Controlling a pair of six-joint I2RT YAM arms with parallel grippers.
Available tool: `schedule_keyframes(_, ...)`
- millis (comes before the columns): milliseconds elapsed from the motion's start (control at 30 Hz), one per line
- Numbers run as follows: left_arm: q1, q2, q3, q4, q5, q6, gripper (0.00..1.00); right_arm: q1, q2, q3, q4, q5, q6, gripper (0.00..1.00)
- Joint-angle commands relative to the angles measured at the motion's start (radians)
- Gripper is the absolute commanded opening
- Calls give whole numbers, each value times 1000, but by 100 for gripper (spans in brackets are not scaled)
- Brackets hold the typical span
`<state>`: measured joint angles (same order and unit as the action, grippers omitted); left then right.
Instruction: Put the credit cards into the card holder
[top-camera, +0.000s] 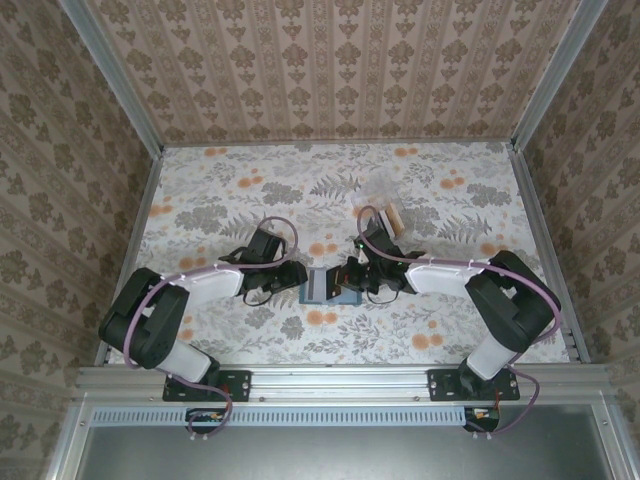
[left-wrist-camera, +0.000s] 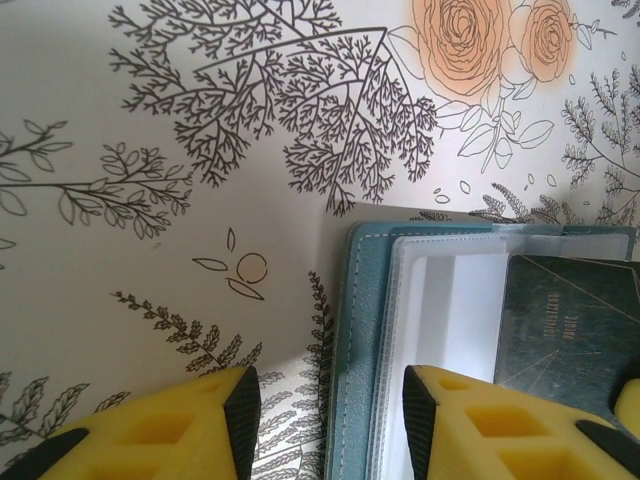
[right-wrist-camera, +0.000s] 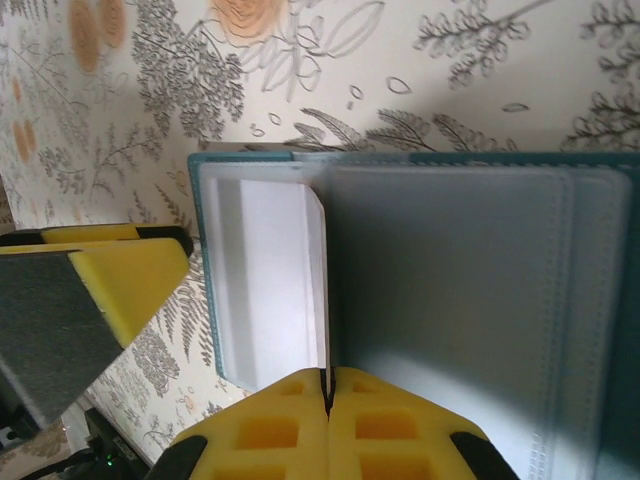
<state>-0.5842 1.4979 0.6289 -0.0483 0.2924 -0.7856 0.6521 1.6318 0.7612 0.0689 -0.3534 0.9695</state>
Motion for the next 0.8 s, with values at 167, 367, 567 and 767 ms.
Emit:
schedule_keyframes(167,-22,35,18,24,34,20,44,-24,-44,-44,22,-24,19,0)
schedule_keyframes(367,-26,58,29,25,39,22,43,-25,7,-60,126,-65,58,0)
schedule_keyframes(567,-31,72,28,24,36,22,40,-26,0,-65,124,-57,64,0)
schedule_keyframes(767,-34,84,28,27,35,22,35,-23,8,-69,156,-73,64,0)
